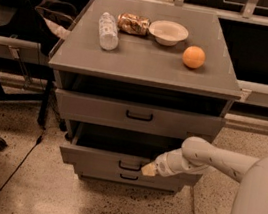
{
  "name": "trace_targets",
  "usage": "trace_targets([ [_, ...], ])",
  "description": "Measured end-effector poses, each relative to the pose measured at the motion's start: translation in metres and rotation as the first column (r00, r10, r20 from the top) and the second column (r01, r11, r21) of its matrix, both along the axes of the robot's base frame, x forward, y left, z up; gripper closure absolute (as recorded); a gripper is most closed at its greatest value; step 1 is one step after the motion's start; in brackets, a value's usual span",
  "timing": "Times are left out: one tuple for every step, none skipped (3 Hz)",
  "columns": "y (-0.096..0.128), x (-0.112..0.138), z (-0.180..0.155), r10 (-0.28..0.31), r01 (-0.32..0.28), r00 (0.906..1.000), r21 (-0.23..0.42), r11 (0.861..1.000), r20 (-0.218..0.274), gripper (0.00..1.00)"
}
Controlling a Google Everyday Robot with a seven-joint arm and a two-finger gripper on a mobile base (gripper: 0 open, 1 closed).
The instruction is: Close middle drawer
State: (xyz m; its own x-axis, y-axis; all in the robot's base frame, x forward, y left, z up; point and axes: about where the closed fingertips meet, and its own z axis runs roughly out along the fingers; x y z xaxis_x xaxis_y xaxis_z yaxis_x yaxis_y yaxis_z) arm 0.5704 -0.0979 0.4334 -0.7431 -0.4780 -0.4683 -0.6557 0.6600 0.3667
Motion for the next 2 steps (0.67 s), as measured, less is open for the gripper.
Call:
trace_targets([
  [-0.003, 0.023, -0.001, -0.036, 0.036, 0.9992, -0.008, 0.999, 0.019, 1.0],
  [-0.01, 0.054, 0.006, -0.08, 0.081, 0.9953, -0.012, 0.997, 0.055, 1.0],
])
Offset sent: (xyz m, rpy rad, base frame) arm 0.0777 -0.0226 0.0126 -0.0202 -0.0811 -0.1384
